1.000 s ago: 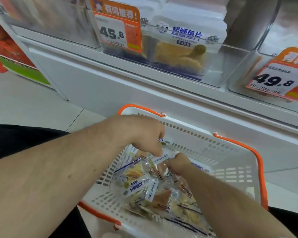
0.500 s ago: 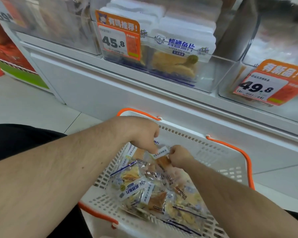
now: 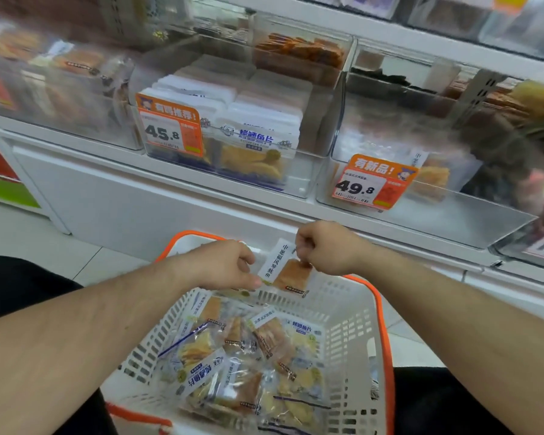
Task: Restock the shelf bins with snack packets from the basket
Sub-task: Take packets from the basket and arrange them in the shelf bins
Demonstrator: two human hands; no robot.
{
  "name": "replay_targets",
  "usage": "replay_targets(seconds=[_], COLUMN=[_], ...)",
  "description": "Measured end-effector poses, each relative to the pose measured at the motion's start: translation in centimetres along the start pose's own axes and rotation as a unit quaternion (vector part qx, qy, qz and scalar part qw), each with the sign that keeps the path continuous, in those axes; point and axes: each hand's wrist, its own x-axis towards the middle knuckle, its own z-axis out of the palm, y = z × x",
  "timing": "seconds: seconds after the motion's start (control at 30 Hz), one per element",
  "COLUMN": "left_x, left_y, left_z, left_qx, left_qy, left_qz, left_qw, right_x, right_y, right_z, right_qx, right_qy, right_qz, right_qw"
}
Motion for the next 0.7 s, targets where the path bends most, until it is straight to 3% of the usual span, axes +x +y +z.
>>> replay_targets(seconds=[0.2,0.43,0.7], left_x=[-0.3,0.6,3.1], left_y=[3.8,9.4,16.3], left_z=[0.9,0.9,-0.1], left_qx=[-0.108,-0.18,-0.1], left_qy=[0.098,0.185,0.279], left_qz=[0.052,0.103,0.176], left_qw=[0.988,0.961,0.939], right_x=[-2.8,-5.8,-7.9], right_y=[-0.6,1.4,4.7], right_z=[-3.8,-7.5,-11.0], right_qx=[-0.043,-0.065,-0.068], right_qy=[0.054,0.13,0.284], right_qz=[-0.01,0.051,0.118], right_qw=[0.998,0.988,0.949])
